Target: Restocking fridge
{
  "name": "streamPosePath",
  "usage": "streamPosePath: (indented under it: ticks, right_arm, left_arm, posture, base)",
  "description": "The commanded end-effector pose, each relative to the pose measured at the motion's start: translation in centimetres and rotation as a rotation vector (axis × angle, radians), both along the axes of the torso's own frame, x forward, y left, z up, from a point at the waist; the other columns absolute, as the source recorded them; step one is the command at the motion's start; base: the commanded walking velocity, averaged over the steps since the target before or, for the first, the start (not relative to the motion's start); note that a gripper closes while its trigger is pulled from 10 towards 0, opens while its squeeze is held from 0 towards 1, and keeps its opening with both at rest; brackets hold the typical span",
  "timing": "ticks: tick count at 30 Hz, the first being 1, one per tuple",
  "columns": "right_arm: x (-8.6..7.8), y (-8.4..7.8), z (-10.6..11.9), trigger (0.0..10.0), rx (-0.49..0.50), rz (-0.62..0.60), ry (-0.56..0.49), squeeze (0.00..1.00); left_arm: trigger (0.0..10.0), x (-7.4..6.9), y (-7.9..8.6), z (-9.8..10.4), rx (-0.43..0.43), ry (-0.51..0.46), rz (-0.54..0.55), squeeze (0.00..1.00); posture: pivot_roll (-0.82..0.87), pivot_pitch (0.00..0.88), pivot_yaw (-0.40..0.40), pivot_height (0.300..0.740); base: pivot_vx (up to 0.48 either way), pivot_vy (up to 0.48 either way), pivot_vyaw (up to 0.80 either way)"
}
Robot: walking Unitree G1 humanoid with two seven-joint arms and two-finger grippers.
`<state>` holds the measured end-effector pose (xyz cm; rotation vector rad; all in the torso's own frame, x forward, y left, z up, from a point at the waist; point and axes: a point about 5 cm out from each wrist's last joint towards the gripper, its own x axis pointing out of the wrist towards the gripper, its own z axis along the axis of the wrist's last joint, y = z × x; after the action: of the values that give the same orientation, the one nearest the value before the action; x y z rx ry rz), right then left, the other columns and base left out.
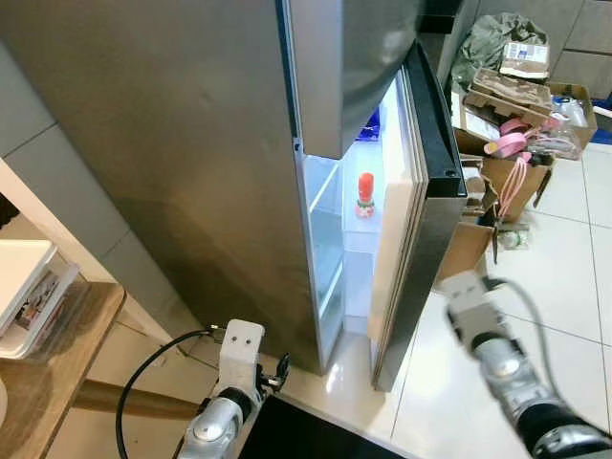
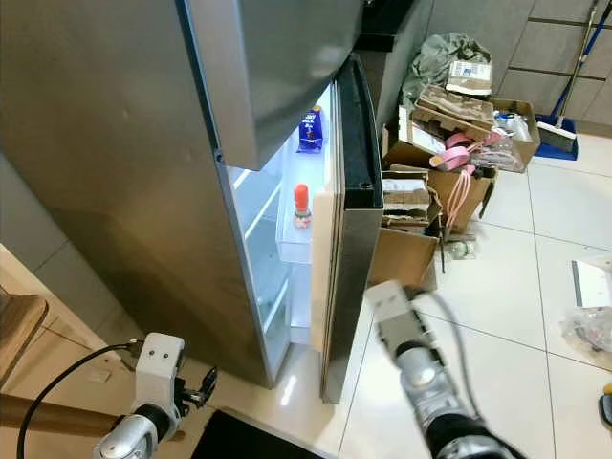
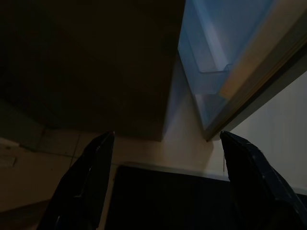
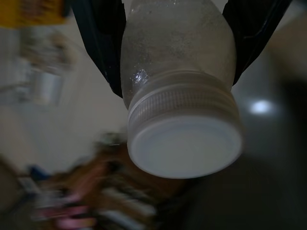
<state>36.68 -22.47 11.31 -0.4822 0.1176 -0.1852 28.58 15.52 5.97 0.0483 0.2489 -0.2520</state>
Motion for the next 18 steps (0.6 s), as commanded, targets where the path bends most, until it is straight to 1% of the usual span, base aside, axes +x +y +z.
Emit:
streamPosePath:
  ticks: [1,3,4,5,6,7,8,9,10,11,14,15,17,18]
  right_arm:
    - [-0.4,-0.1,-0.8,10.0,0.009,-0.028,0.018,0.00]
    - [-0.8,-1.5,-1.0,10.0,0.021,-0.080,0.021,0.00]
    - [-1.1,-1.9,-1.2,10.0,0.047,-0.076,0.026,0.00]
    - [-1.1,-1.9,-1.2,10.0,0.047,-0.076,0.026,0.00]
    - [-1.4,-1.1,-1.9,10.0,0.149,0.037,0.043,0.00]
    - [-1.5,-0.2,-2.2,10.0,0.207,0.124,0.056,0.00]
    - [-1.5,0.4,-2.4,10.0,0.242,0.179,0.064,0.00]
    - [-1.6,0.7,-2.5,10.0,0.258,0.206,0.068,0.00]
    - [-1.8,2.0,-3.1,10.0,0.307,0.312,0.116,0.00]
    - [-1.8,2.0,-3.1,10.0,0.307,0.312,0.116,0.00]
    - [-3.0,6.3,-4.7,10.0,0.391,0.613,0.249,0.00]
    - [-3.0,6.3,-4.7,10.0,0.391,0.613,0.249,0.00]
    - [-3.4,8.5,-4.8,10.0,0.426,0.745,0.294,0.00]
    - [-3.4,8.5,-4.8,10.0,0.426,0.745,0.294,0.00]
  left_arm:
    - [10.0,-0.4,0.4,-0.5,0.026,0.026,0.004,0.00]
    - [10.0,-0.1,0.2,-0.4,0.023,0.025,0.000,0.00]
    - [10.0,0.0,0.1,-0.4,0.022,0.023,-0.003,0.00]
    - [10.0,0.0,0.1,-0.4,0.022,0.023,-0.003,0.00]
    - [10.0,0.3,-0.1,-0.3,0.018,0.021,-0.013,0.00]
    - [10.0,0.4,-0.2,-0.3,0.017,0.022,-0.018,0.00]
    - [10.0,0.4,-0.3,-0.3,0.017,0.022,-0.020,0.00]
    - [10.0,0.5,-0.4,-0.3,0.017,0.022,-0.021,0.00]
    - [10.0,0.6,-0.5,-0.2,0.014,0.022,-0.026,0.00]
    - [10.0,0.6,-0.5,-0.2,0.014,0.022,-0.026,0.00]
    - [10.0,0.8,-0.9,-0.1,0.009,0.021,-0.041,0.00]
    - [10.0,0.8,-0.9,-0.1,0.009,0.021,-0.041,0.00]
    - [10.0,0.9,-1.0,-0.1,0.008,0.019,-0.042,0.00]
    - [10.0,0.9,-1.0,-0.1,0.008,0.019,-0.042,0.00]
  posture:
    - [0.00,0.309,0.058,0.740]
    - [0.00,0.307,0.059,0.740]
    - [-0.01,0.297,0.066,0.740]
    - [-0.01,0.297,0.066,0.740]
    - [-0.01,0.292,0.069,0.740]
    - [-0.02,0.288,0.074,0.740]
    - [-0.02,0.288,0.074,0.740]
    - [-0.02,0.288,0.074,0.740]
    - [-0.02,0.283,0.079,0.740]
    - [-0.02,0.283,0.079,0.740]
    - [-0.02,0.277,0.078,0.740]
    - [-0.02,0.277,0.078,0.740]
    - [-0.02,0.274,0.077,0.740]
    - [-0.02,0.274,0.077,0.740]
  base:
    - [0.000,0.000,0.00]
    - [0.000,0.000,0.00]
    - [0.000,0.000,0.00]
    - [0.000,0.000,0.00]
    - [0.000,0.000,0.00]
    - [0.000,0.000,0.00]
    - [0.000,0.000,0.00]
    - [0.000,0.000,0.00]
    - [0.000,0.000,0.00]
    - [0.000,0.000,0.00]
    - [0.000,0.000,0.00]
    - [0.000,0.000,0.00]
    - [0.000,0.000,0.00]
    - [0.000,0.000,0.00]
